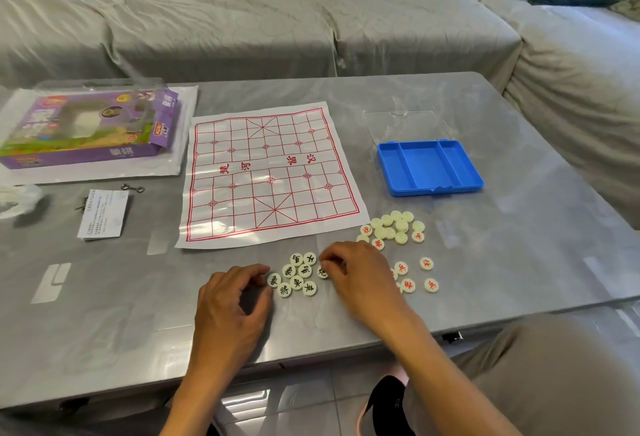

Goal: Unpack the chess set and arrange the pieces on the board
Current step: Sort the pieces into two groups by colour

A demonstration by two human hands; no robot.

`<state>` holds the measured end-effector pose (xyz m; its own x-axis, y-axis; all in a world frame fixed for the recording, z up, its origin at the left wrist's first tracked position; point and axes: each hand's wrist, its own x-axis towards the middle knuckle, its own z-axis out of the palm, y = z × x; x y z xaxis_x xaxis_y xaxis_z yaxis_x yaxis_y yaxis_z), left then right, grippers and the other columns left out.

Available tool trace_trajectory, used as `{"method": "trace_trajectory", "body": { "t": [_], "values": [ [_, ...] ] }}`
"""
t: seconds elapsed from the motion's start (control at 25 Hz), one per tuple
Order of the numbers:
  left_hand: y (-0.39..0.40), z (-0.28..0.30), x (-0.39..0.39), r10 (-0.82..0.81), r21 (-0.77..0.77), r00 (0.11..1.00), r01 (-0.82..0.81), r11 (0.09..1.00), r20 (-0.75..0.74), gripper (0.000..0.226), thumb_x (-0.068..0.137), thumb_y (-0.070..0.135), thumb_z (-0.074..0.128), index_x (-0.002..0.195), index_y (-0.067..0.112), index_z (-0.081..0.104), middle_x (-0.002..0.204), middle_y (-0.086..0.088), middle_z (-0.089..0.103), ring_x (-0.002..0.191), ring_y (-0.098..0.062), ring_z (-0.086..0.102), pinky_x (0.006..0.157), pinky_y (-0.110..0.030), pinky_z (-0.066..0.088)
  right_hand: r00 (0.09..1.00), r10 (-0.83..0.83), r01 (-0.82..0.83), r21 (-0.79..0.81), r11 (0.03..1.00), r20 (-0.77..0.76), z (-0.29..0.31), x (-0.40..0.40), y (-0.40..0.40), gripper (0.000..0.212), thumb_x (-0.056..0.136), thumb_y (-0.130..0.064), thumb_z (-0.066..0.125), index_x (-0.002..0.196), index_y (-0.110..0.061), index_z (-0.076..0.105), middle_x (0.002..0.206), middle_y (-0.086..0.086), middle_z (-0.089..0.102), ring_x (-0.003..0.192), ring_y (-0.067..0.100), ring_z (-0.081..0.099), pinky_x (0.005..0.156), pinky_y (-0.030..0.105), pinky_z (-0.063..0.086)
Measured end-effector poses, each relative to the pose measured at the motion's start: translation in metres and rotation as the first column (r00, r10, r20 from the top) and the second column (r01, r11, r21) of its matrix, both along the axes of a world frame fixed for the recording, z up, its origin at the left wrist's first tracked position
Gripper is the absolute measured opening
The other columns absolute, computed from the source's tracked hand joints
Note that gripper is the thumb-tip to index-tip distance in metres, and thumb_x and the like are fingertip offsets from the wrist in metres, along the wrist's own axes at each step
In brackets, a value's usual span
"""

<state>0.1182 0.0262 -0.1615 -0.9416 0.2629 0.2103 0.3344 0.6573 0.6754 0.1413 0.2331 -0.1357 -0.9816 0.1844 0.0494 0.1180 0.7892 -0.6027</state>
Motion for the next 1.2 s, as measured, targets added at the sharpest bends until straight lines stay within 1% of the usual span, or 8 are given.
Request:
{"method": "trace_trajectory", "body": {
  "t": [0.12, 0.2, 0.28, 0.36, 0.48, 0.8, 1.04, 1.2],
  "values": [
    [0.001, 0.000, 0.000, -0.004, -0.005, 1.000, 0.004, 1.000, -0.005, 0.030, 0.080, 0.037, 0.060, 0.106, 0.023, 0.067, 0.092, 0.012, 0.065, 0.086, -0.011, 0.056, 0.079, -0.042, 0.051, 0.998, 0.061, -0.060, 0.095, 0.994, -0.015, -0.006, -0.002, -0.009, 0.017, 0.093, -0.033, 0.057, 0.095, -0.022, 0.070, 0.093, -0.007, 0.068, 0.086, 0.012, 0.055, 0.080, 0.033, 0.046],
    [0.000, -0.001, -0.001, -0.007, -0.005, 1.000, 0.007, 1.000, -0.006, 0.029, 0.080, 0.038, 0.059, 0.106, 0.025, 0.065, 0.092, 0.014, 0.064, 0.087, -0.009, 0.054, 0.080, -0.041, 0.051, 0.998, 0.056, -0.051, 0.123, 0.991, -0.038, 0.002, 0.000, -0.008, 0.019, 0.093, -0.036, 0.055, 0.094, -0.023, 0.069, 0.091, -0.007, 0.067, 0.083, 0.011, 0.054, 0.079, 0.032, 0.046],
    [0.000, -0.001, -0.001, -0.006, 0.001, 1.000, 0.006, 1.000, 0.000, 0.029, 0.080, 0.038, 0.059, 0.106, 0.026, 0.065, 0.091, 0.015, 0.064, 0.087, -0.008, 0.054, 0.081, -0.041, 0.050, 0.985, -0.163, 0.170, 0.157, 0.973, -0.056, 0.010, -0.004, 0.016, 0.019, 0.094, -0.036, 0.053, 0.097, -0.023, 0.066, 0.093, -0.007, 0.066, 0.082, 0.010, 0.053, 0.076, 0.027, 0.047],
    [0.000, 0.000, 0.000, -0.007, 0.001, 1.000, 0.007, 1.000, -0.007, 0.030, 0.081, 0.041, 0.057, 0.106, 0.026, 0.065, 0.091, 0.015, 0.063, 0.087, -0.008, 0.054, 0.081, -0.040, 0.050, 0.927, -0.375, 0.367, 0.265, 0.892, -0.021, 0.015, -0.004, 0.055, 0.022, 0.093, -0.039, 0.054, 0.104, -0.022, 0.063, 0.101, -0.003, 0.065, 0.087, 0.012, 0.053, 0.078, 0.028, 0.047],
    [-0.001, 0.000, 0.000, -0.015, 0.003, 1.000, 0.015, 1.000, -0.007, 0.033, 0.081, 0.046, 0.053, 0.105, 0.026, 0.065, 0.091, 0.016, 0.063, 0.087, -0.007, 0.053, 0.081, -0.038, 0.049, 0.890, -0.445, 0.381, 0.373, 0.846, 0.100, 0.012, -0.002, 0.079, 0.025, 0.091, -0.043, 0.057, 0.108, -0.025, 0.057, 0.109, -0.002, 0.061, 0.096, 0.016, 0.052, 0.082, 0.032, 0.047],
    [0.000, 0.000, 0.000, -0.003, 0.008, 1.000, 0.003, 1.000, -0.006, 0.028, 0.080, 0.036, 0.060, 0.105, 0.026, 0.066, 0.090, 0.017, 0.063, 0.087, -0.008, 0.054, 0.081, -0.039, 0.049, 0.923, -0.383, 0.362, 0.256, 0.896, 0.036, 0.005, 0.005, 0.080, 0.014, 0.090, -0.031, 0.060, 0.101, -0.023, 0.061, 0.100, -0.003, 0.064, 0.090, 0.013, 0.053, 0.080, 0.028, 0.048],
    [0.001, -0.001, 0.000, -0.004, 0.008, 1.000, 0.004, 1.000, -0.005, 0.029, 0.080, 0.037, 0.060, 0.105, 0.026, 0.066, 0.091, 0.014, 0.064, 0.088, -0.011, 0.055, 0.080, -0.041, 0.050, 0.907, -0.417, 0.420, -0.042, 0.907, 0.059, 0.009, 0.012, 0.095, 0.012, 0.091, -0.018, 0.062, 0.099, -0.021, 0.071, 0.099, -0.006, 0.067, 0.080, 0.003, 0.055, 0.069, 0.012, 0.040],
    [0.001, -0.001, 0.000, -0.001, 0.010, 1.000, 0.001, 1.000, -0.011, 0.028, 0.080, 0.036, 0.060, 0.105, 0.025, 0.066, 0.091, 0.014, 0.064, 0.088, -0.010, 0.055, 0.080, -0.041, 0.050, 0.916, -0.398, 0.397, 0.030, 0.917, 0.053, 0.008, 0.015, 0.096, 0.013, 0.091, -0.022, 0.062, 0.100, -0.022, 0.072, 0.100, -0.006, 0.068, 0.077, 0.001, 0.051, 0.067, 0.011, 0.037]
  ]
}}
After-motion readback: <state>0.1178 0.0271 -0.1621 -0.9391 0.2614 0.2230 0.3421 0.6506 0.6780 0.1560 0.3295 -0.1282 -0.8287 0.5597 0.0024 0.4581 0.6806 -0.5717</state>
